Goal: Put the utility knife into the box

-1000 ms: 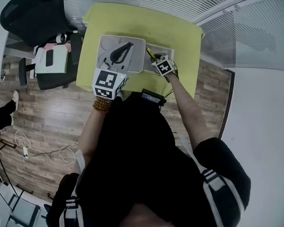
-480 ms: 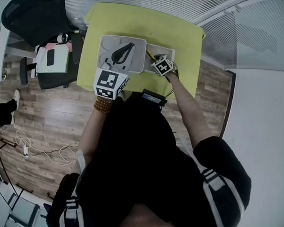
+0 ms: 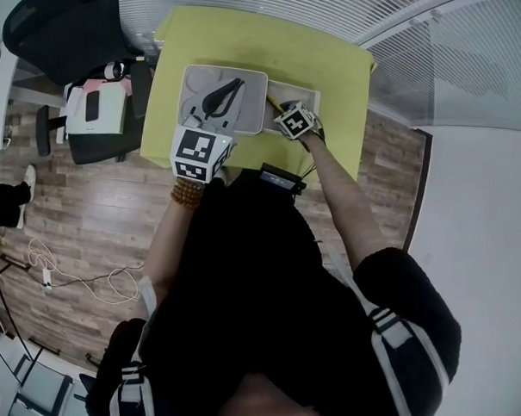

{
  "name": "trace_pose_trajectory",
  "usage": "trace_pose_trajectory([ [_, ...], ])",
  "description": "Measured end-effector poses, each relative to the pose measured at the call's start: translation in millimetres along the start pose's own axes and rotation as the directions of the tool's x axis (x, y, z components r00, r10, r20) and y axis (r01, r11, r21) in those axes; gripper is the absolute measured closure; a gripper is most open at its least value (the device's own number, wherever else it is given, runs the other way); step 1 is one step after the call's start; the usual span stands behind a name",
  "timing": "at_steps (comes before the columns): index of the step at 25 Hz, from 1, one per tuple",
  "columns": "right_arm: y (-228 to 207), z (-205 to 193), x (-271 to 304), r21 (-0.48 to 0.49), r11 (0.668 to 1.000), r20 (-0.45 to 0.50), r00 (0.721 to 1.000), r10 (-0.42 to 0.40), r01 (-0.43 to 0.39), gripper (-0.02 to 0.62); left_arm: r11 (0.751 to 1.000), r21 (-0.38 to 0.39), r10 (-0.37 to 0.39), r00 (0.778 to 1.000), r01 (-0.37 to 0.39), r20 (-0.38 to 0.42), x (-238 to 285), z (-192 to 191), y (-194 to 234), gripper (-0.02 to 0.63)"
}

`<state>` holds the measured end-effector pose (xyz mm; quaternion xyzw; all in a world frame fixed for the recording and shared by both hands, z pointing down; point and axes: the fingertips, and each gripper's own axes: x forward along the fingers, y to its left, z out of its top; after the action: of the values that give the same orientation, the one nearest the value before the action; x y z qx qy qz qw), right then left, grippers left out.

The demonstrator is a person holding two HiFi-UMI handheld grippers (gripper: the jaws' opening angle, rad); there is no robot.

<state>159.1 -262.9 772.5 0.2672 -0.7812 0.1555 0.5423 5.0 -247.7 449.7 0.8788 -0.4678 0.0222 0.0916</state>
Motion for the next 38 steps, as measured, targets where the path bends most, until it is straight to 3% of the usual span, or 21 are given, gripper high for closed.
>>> trace_pose_trajectory([
  [11, 2.1, -0.5, -0.5, -0.037, 0.999, -0.011, 1.000, 0.010, -0.010, 0.500, 1.000, 0.005, -0.002, 1.000, 0.002, 0.010, -1.3, 2.8, 0.5, 0.580],
  [17, 1.9, -5.1, -3.6, -0.011, 1.000, -0.014, 1.000, 0.018, -0.019, 0.494, 1.000, -0.002, -0.012, 1.000, 0.012, 0.013, 0.3, 2.9, 0.1, 0.580],
  [25, -1.7, 7.2, -19.7, -0.019, 1.000, 0.046, 0.999, 0.023, -0.022, 0.492, 1.000, -0.006, -0.022, 1.000, 0.022, 0.017, 1.6, 3.3, -1.7, 0.580],
  [38, -15.4, 23.8, -48.7, 0.052, 0.999, 0.148, 0.989, -0.016, 0.009, 0.499, 0.999, 0.011, -0.052, 0.998, 0.051, 0.022, 6.3, 7.6, -10.8, 0.580],
])
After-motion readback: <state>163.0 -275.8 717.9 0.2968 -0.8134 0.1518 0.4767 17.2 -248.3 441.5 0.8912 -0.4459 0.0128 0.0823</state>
